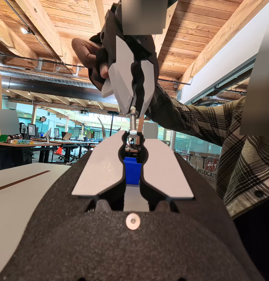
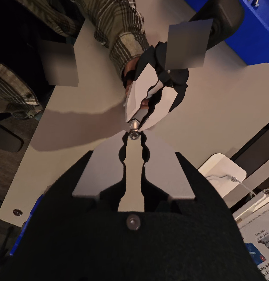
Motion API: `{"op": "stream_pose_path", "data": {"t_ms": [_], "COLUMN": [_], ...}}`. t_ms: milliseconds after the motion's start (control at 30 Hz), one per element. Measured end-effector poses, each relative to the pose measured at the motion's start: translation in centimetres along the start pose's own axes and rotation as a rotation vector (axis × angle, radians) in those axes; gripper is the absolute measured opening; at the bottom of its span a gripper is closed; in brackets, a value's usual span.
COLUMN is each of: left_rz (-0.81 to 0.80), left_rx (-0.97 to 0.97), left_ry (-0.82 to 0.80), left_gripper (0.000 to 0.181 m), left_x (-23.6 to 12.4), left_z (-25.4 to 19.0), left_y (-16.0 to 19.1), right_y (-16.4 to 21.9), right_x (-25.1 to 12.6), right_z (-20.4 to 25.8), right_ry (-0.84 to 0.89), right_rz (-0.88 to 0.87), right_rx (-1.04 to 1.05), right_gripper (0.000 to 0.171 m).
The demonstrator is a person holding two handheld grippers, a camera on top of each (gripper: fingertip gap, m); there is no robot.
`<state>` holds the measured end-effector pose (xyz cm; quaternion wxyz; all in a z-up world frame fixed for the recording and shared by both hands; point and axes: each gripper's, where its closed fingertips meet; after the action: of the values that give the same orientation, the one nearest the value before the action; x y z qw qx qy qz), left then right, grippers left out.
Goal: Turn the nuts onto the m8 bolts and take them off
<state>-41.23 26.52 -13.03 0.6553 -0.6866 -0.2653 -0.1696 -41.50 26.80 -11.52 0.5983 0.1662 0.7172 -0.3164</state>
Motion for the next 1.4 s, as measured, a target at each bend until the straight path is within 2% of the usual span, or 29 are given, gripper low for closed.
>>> {"op": "stream_pose_path", "data": {"t_ms": [133,400,567,767,867,967,1067,1267,1400], "left_rz": [0.008,0.069,0.060,0.025,-0.012,-0.052,-0.071,-0.046,-0.040], "left_rx": [0.019,0.126,0.122,0.082,0.036,-0.027,-0.078,-0.092,-0.083], "left_ry": [-0.028,-0.142,-0.135,-0.084,-0.017,0.052,0.117,0.149,0.129], "left_gripper": [0.015,0.014,0.014,0.015,0.014,0.014,0.014,0.015,0.014], "left_x": [0.0,0.1,0.1,0.2,0.2,0.1,0.1,0.4,0.4], "left_z": [0.0,0.8,0.6,0.3,-0.2,-0.6,-1.2,-1.5,-1.3], "left_y": [0.1,0.4,0.2,-0.3,-0.9,-1.2,-1.4,-0.9,-0.8], "right_y": [0.1,0.9,1.2,0.7,-0.3,-1.3,-1.6,-1.1,-0.8], "right_x": [0.0,0.2,0.1,-0.9,-2.3,-2.6,-2.1,-0.4,-0.2], "right_z": [-0.2,-0.3,-0.4,-0.6,-0.7,-0.2,0.3,0.3,0.7], "right_ry": [-0.010,-0.056,-0.057,-0.017,0.043,0.076,0.095,0.058,0.003], "right_rz": [0.031,0.166,0.202,0.151,0.007,-0.112,-0.128,-0.051,-0.010], "right_rx": [0.075,0.427,0.507,0.449,0.296,0.120,0.006,-0.038,-0.010], "right_gripper": [0.016,0.015,0.021,0.041,0.043,0.038,0.032,0.031,0.015]}}
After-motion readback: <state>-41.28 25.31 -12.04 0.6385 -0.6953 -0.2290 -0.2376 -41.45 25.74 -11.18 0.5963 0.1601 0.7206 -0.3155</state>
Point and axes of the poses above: each gripper's, where its closed fingertips meet, x out along the fingers, y out of its underside, z = x × y across the jaws, and after that the axes turned 4 degrees about y, right-handed
